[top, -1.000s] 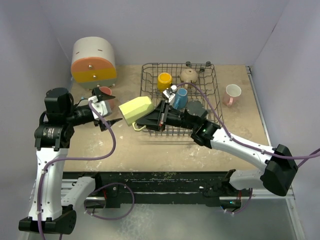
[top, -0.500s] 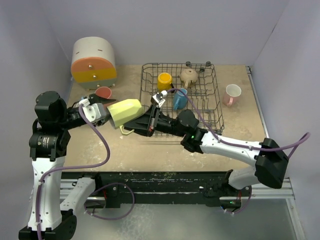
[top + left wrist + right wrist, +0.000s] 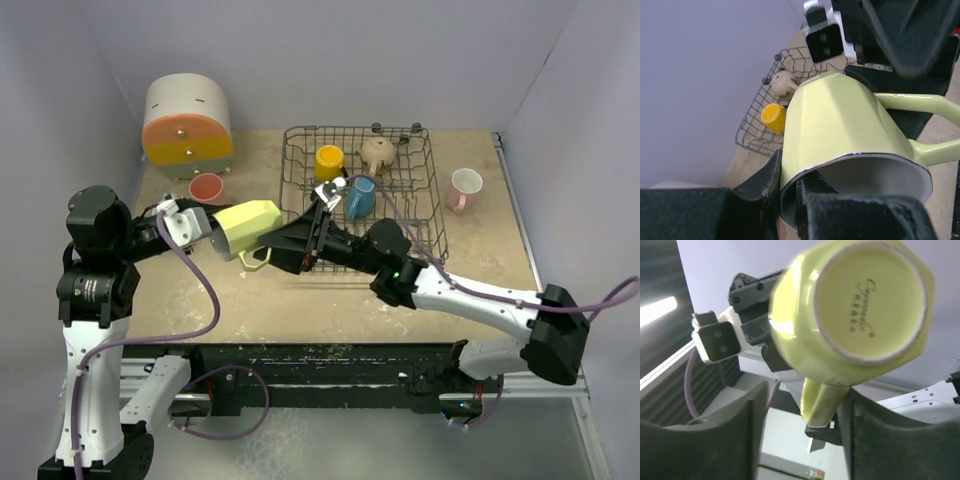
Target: Unload the cups from the dish rack
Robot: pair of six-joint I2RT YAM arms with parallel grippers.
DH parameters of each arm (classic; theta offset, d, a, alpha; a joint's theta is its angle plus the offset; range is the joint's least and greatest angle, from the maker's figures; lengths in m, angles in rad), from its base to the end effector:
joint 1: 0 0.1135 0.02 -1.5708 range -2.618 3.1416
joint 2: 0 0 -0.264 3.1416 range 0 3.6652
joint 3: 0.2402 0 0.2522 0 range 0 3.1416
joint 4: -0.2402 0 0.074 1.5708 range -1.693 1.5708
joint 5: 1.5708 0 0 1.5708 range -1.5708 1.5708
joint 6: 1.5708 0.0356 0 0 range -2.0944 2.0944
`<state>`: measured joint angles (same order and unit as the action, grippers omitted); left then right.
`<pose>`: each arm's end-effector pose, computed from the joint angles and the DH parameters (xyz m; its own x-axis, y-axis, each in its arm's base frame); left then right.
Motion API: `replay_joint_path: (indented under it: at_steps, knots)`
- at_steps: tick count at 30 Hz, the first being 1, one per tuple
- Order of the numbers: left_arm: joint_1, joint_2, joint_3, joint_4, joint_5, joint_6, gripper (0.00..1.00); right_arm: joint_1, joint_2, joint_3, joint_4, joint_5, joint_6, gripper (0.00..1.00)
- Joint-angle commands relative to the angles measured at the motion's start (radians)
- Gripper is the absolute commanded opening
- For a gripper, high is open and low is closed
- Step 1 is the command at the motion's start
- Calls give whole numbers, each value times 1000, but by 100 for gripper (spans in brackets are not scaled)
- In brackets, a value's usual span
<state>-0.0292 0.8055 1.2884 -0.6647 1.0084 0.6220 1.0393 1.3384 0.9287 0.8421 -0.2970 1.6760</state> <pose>0.1167 -0.0335 0.4540 0.3468 0.3007 -0.8884 0.7939 0.4103 0.4488 0.1460 0.2690 0.3731 -0.9760 0.2162 -0.0266 -0.1105 -0.3861 0.9158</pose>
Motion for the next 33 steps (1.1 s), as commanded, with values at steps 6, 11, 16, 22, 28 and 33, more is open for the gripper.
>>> replay_joint_path:
  at_steps: [6,11,16,22,28,33]
  knots:
    - [-3,136,74,-169,-279,70,0,-240,-240,48,-722,100,-340,100]
    - [-3,263,45,-253,-580,151,0,-371,-272,168,-1117,237,-579,100]
    - [-3,435,17,-282,-797,145,0,-417,-228,237,-1309,352,-690,100]
    - [-23,530,-21,-220,-786,101,0,-447,-204,238,-1351,388,-726,100]
    - [-59,684,2,-198,-798,53,0,-452,-220,219,-1381,428,-728,100]
    - [-95,786,8,-135,-833,69,0,-456,-257,179,-1391,441,-716,100]
